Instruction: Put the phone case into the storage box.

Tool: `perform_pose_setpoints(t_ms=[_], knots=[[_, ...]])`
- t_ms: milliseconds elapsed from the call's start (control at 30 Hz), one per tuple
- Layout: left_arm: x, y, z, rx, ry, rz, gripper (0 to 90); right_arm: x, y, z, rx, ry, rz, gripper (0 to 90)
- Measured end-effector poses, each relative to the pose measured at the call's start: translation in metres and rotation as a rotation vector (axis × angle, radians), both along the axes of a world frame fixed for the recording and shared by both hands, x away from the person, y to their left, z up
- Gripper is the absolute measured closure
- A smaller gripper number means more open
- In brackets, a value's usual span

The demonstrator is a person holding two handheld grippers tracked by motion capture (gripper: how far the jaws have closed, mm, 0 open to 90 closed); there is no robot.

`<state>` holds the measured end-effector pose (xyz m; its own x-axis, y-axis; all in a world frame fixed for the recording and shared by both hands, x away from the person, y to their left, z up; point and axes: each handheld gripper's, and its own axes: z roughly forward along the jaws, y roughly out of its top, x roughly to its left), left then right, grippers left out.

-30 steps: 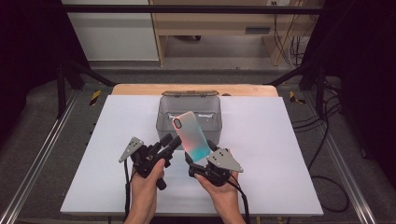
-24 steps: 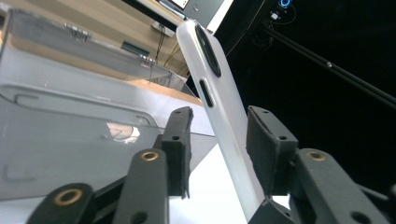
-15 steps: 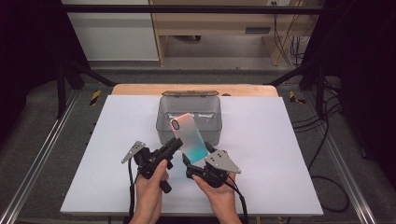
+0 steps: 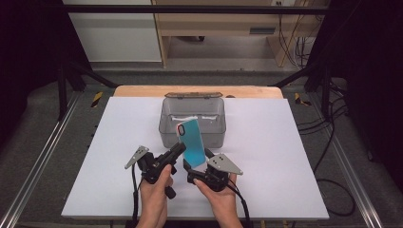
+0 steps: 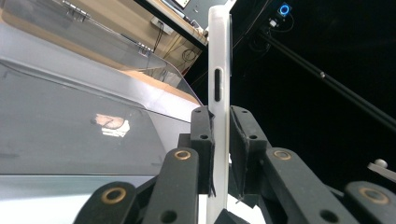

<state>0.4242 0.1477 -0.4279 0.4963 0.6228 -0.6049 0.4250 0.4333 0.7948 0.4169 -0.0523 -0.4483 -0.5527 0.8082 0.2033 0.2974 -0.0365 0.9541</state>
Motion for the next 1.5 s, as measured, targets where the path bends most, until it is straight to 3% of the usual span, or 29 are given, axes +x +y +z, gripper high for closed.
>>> perform_pose_setpoints(t_ms=[167,333,367,467,500,567,600,633,733,833,900,933,967,1000,1033,1133,1200,1233,1467,1500], knots=[[0.0,0.004,0.002,0.015,-0.014,-0.018,81.1,0.002,0.0,-0.002,0.039,0.016,0.029,16.9],[0.002,0.007,0.003,0.017,-0.015,-0.016,81.3,0.003,0.0,-0.002,0.031,-0.001,0.044,14.8],[0.003,0.008,0.004,0.027,-0.018,-0.015,81.3,0.002,0.001,-0.001,0.001,-0.013,0.038,8.8],[0.007,0.015,0.009,0.05,-0.027,0.001,81.3,0.001,0.0,0.0,-0.026,-0.025,0.039,6.6],[0.011,0.02,0.014,0.075,-0.034,0.011,81.3,0.0,-0.002,0.001,-0.069,-0.042,0.023,6.3],[0.012,0.022,0.017,0.092,-0.038,0.01,81.3,0.001,-0.003,0.001,-0.084,-0.043,0.018,6.2],[0.014,0.024,0.019,0.11,-0.045,0.012,81.3,0.003,-0.006,0.002,-0.13,-0.044,0.008,6.3],[0.018,0.028,0.025,0.156,-0.047,0.009,81.3,0.004,-0.007,0.002,-0.144,-0.038,0.009,6.2],[0.021,0.03,0.031,0.195,-0.05,0.002,81.3,0.008,-0.012,0.001,-0.17,-0.017,0.02,6.3],[0.027,0.031,0.042,0.26,-0.053,-0.007,81.3,0.015,-0.029,0.007,-0.218,0.016,0.019,7.7],[0.028,0.03,0.044,0.273,-0.052,-0.01,81.3,0.017,-0.035,0.009,-0.227,0.024,0.021,7.6],[0.031,0.03,0.049,0.308,-0.053,-0.011,81.2,0.02,-0.048,0.01,-0.253,0.04,0.028,8.7],[0.031,0.03,0.049,0.308,-0.053,-0.011,81.3,0.02,-0.048,0.01,-0.253,0.04,0.028,8.7],[0.034,0.029,0.052,0.336,-0.054,-0.018,81.3,0.021,-0.054,0.01,-0.259,0.045,0.039,10.3],[0.038,0.027,0.056,0.363,-0.046,-0.027,81.2,0.021,-0.071,0.008,-0.268,0.05,0.042,8.6],[0.043,0.025,0.061,0.377,-0.036,-0.035,81.2,0.018,-0.087,0.004,-0.249,0.051,0.023,7.7],[0.047,0.024,0.067,0.4,-0.037,-0.034,81.2,0.014,-0.108,0.0,-0.237,0.036,-0.021,6.5],[0.051,0.023,0.071,0.431,-0.042,-0.031,81.2,0.014,-0.115,0.0,-0.239,0.035,-0.031,6.7],[0.061,0.024,0.082,0.448,-0.038,-0.023,81.2,0.002,-0.15,0.0,-0.286,-0.002,-0.086,5.7],[0.066,0.025,0.087,0.457,-0.039,-0.02,81.2,-0.002,-0.162,0.0,-0.282,-0.045,-0.119,5.6]])
